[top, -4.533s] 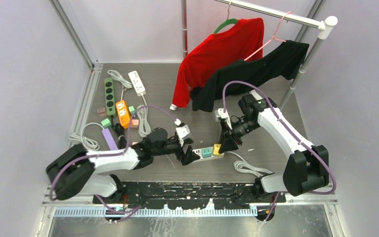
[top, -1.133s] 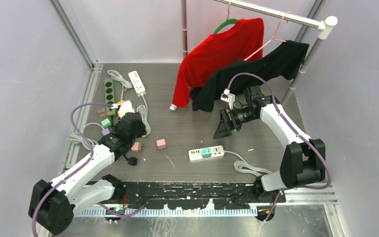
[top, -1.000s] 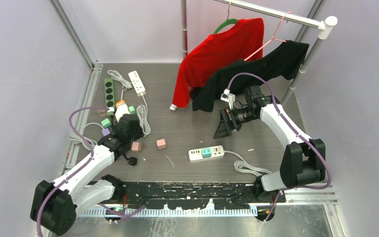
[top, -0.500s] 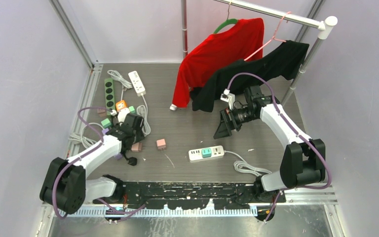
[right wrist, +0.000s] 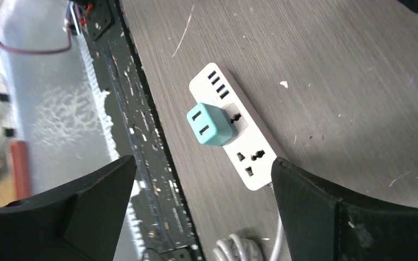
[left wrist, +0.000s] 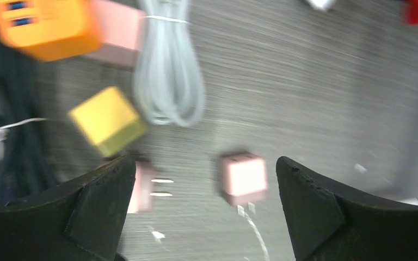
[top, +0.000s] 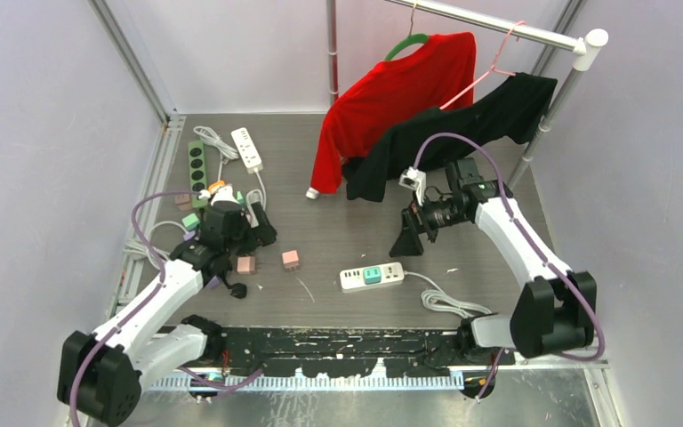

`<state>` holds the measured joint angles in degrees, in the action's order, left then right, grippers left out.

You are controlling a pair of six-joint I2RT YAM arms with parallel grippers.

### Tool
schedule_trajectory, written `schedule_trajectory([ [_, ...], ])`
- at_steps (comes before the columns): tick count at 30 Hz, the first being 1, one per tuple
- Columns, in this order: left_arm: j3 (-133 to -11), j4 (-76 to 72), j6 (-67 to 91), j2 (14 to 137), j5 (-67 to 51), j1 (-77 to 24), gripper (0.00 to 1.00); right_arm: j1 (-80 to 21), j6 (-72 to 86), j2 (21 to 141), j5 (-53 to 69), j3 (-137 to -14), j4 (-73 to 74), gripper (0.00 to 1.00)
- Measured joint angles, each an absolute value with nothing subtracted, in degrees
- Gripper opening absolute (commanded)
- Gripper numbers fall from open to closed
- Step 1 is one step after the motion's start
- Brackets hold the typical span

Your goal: Pull the plug off the socket

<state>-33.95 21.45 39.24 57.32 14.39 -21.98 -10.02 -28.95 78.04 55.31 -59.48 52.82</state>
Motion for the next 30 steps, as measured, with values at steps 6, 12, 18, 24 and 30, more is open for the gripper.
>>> schedule_trajectory([
  [6,-32.4,10.8,38.2,50.7,-10.3,-22.0,1.0,-10.0,-44.6,67.4,59.2,-53.5,55.0,1.0],
  [12,-24.6,-7.4,37.9,46.9,-24.3,-28.7,0.99,-10.9,-63.4,63.4,61.8,-48.2,59.7,1.0],
  [18,-21.2,-14.4,22.7,44.7,-17.7,-52.4,0.98,-17.9,-69.1,63.3,57.6,-43.9,56.5,0.95],
  [24,-15.4,-23.3,3.0,51.5,-8.1,-62.4,0.99,-24.1,-65.9,64.6,51.2,-42.4,48.0,0.99],
  [30,-13.3,-31.4,-8.2,63.7,-5.5,-62.6,0.99,-28.4,-60.1,67.0,46.6,-42.4,39.5,0.99],
])
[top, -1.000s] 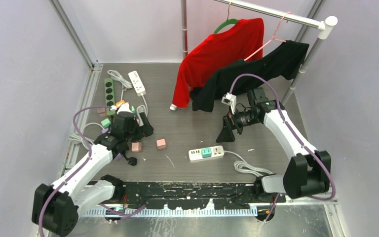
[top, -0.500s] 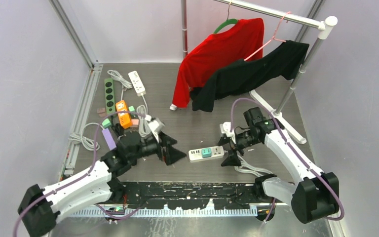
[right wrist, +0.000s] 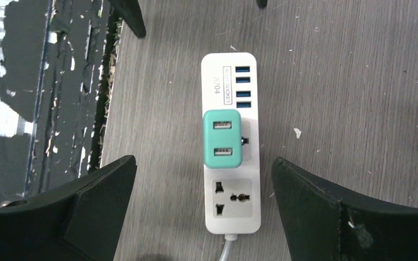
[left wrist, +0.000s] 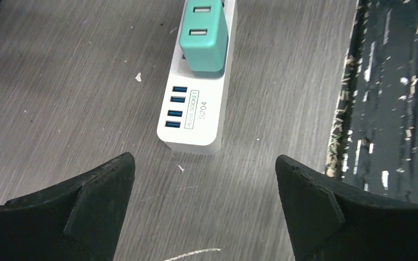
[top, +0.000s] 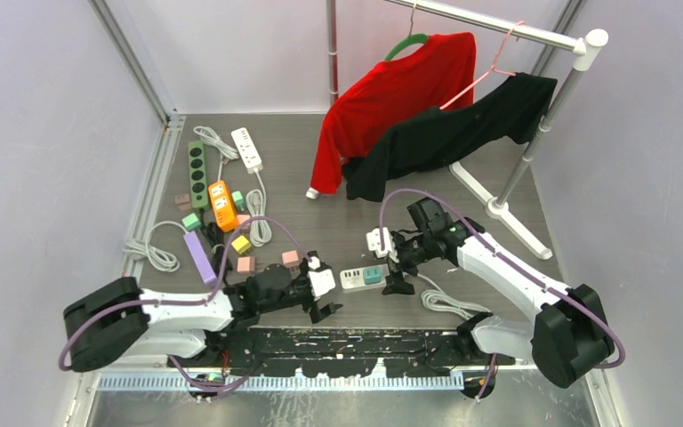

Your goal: Pull the plug off the socket

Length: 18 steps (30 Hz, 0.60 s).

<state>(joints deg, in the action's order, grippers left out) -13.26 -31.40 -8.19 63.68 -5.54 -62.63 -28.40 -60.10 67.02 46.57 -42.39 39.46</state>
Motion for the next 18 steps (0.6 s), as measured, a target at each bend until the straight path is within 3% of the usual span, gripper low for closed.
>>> schedule_trajectory([
  [4,-13.4,-38.9,-11.2,71.4,-5.5,-62.6,0.96,-30.7,-56.7,68.7,44.8,-42.4,35.7,1.0],
  [10,-16.2,-48.2,-12.4,82.8,-5.6,-62.6,0.85,-32.8,-55.1,70.0,43.9,-42.3,33.5,0.9],
  [18,-17.6,-61.4,-11.8,96.1,-5.7,-61.8,0.73,-34.4,-55.2,71.9,42.1,-41.9,31.8,0.7],
])
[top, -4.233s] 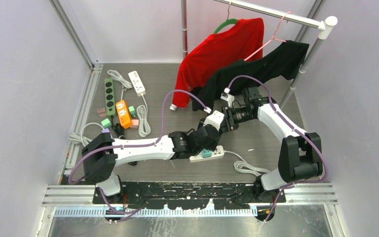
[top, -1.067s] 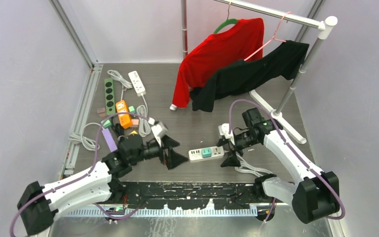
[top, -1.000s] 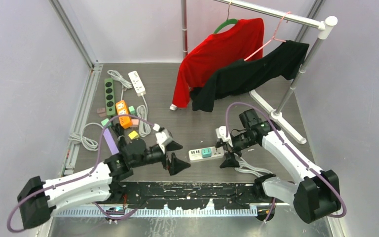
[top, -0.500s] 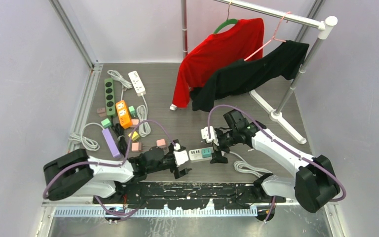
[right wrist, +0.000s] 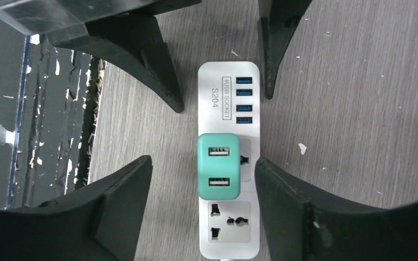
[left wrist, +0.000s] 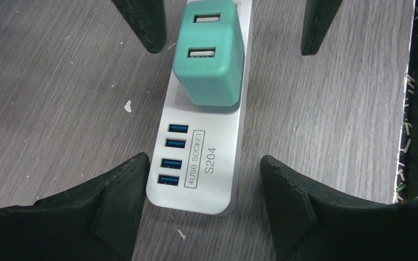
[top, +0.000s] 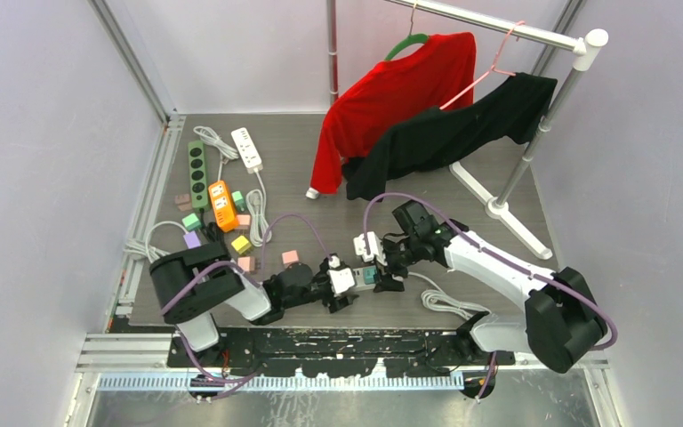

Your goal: Pull the plug off the socket

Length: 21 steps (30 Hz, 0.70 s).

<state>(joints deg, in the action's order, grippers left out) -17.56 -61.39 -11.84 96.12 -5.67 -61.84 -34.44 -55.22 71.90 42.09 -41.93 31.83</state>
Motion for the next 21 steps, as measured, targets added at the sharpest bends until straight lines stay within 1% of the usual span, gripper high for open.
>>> schedule_trajectory([
  [5,-17.6,-67.8,-10.5,100.7,-6.4,-60.8,0.69,-35.6,-55.4,73.4,41.3,-41.5,31.2,0.61],
  [9,-17.6,-70.7,-9.3,102.7,-8.1,-59.5,0.65,-36.2,-55.8,73.9,40.9,-41.4,30.8,0.48],
  [15,-18.6,-72.4,-7.6,105.1,-11.9,-58.6,0.49,-36.2,-57.1,73.9,40.9,-41.4,30.5,0.31],
  [16,-18.7,-72.8,-7.5,105.4,-12.4,-58.4,0.43,-36.1,-57.4,73.9,40.9,-41.5,30.5,0.29],
  [19,-18.8,-73.8,-7.0,106.2,-13.8,-58.0,0.1,-36.1,-58.2,73.9,40.8,-41.5,30.7,0.16],
  [20,-18.8,-74.0,-6.8,106.4,-14.0,-58.0,0.02,-36.1,-58.2,73.9,40.7,-41.5,30.8,0.11],
  [21,-18.9,-74.2,-6.5,106.6,-14.3,-58.0,0.0,-36.1,-58.3,73.9,40.7,-41.6,30.9,0.06],
])
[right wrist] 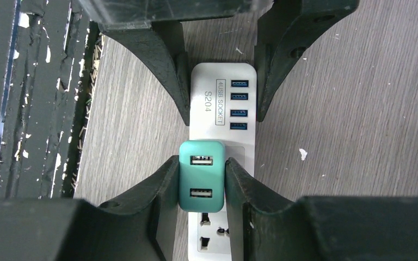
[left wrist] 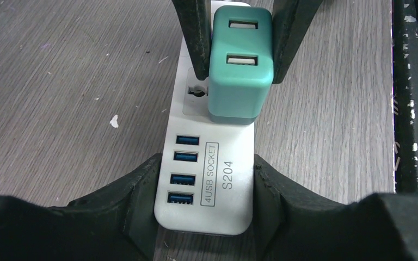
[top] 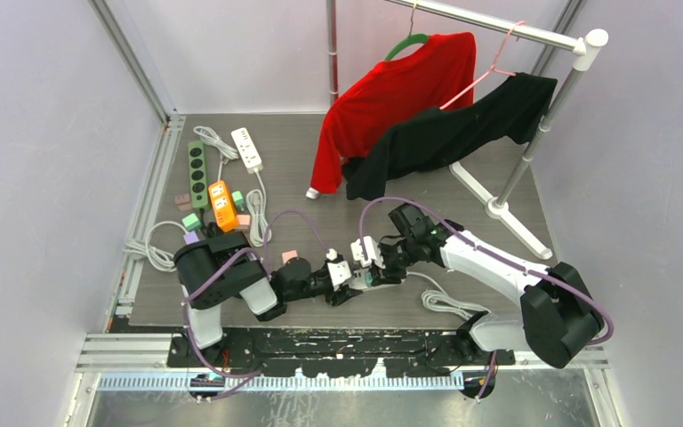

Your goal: Pull the plug off the socket

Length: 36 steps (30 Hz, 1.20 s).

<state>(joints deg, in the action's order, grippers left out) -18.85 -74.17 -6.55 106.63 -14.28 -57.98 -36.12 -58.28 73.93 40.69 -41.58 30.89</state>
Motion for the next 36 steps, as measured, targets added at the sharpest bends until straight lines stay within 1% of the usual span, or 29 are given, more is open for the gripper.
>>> schedule_trajectory([
  [1,-18.9,-74.4,-6.4,106.8,-14.5,-57.9,0.0,-36.1,-58.3,74.0,40.7,-41.6,31.0,0.01],
  [8,-19.2,-75.2,-5.5,107.8,-16.6,-57.3,0.0,-35.5,-54.5,75.1,40.9,-42.7,31.2,0.01],
  [13,-19.7,-77.3,-4.3,109.5,-17.3,-56.7,0.0,-31.9,-51.2,75.4,42.8,-42.7,31.1,0.01],
  [17,-19.7,-80.6,-2.7,111.6,-18.9,-55.5,0.0,-29.1,-57.3,75.4,45.5,-42.7,33.9,0.01],
  [20,-19.9,-82.5,-1.6,112.9,-20.6,-55.0,0.0,-29.3,-63.1,75.0,46.6,-42.6,36.0,0.01],
  [22,-20.1,-82.7,-1.4,113.1,-21.4,-54.9,0.0,-30.2,-63.2,75.0,46.6,-42.6,36.2,0.01],
  [25,-20.4,-82.1,-1.0,113.1,-22.3,-54.6,0.0,-31.6,-60.3,75.0,45.8,-42.8,34.7,0.01],
  [31,-22.5,-75.4,-0.7,110.8,-23.1,-54.0,0.0,-32.1,-47.5,75.0,41.8,-42.8,29.5,0.01],
  [36,-23.6,-73.6,-0.6,110.5,-23.1,-53.8,0.0,-29.6,-48.2,74.4,42.5,-42.8,30.3,0.01],
])
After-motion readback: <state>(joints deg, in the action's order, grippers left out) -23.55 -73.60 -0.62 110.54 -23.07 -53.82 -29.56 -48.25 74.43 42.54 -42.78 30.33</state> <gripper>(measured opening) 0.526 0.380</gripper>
